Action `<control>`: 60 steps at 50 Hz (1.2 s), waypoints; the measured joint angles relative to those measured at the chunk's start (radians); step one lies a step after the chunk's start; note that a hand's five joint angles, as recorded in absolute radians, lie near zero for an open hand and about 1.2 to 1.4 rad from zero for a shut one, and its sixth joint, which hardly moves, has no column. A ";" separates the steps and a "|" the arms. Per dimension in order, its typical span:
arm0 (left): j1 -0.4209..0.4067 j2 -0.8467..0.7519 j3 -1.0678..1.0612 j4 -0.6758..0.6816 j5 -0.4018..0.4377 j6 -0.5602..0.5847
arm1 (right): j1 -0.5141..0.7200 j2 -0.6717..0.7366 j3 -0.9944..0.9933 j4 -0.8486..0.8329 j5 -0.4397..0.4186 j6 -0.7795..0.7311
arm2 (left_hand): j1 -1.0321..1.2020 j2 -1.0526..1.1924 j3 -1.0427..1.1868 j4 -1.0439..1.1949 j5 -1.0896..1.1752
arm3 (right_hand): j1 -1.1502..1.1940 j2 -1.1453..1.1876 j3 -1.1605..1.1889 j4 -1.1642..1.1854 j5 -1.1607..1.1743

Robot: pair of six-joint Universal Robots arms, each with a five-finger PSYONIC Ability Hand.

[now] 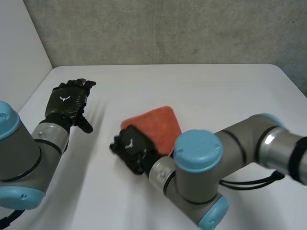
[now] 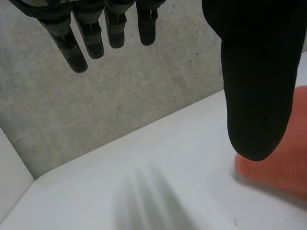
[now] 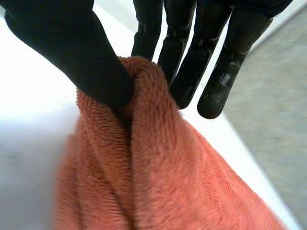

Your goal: Fold the laundry

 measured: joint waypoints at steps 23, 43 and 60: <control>-0.252 -0.182 0.244 -0.034 0.001 -0.092 | -0.201 -0.172 -0.083 0.138 0.143 0.417 | 0.000 0.000 0.001 0.001 0.000 | -0.721 -0.957 -0.972 -0.959 -0.915; -0.251 -0.354 0.293 -0.208 -0.131 -0.106 | -0.323 0.095 -0.233 0.366 0.115 0.432 | 0.000 -0.004 0.000 -0.002 0.000 | -0.741 -0.957 -0.972 -0.959 -0.919; -0.200 -0.013 0.373 -0.269 -0.128 -0.103 | -0.421 -0.310 -0.211 0.301 0.216 0.509 | 0.000 -0.004 0.000 -0.002 0.000 | -0.741 -0.957 -0.972 -0.959 -0.924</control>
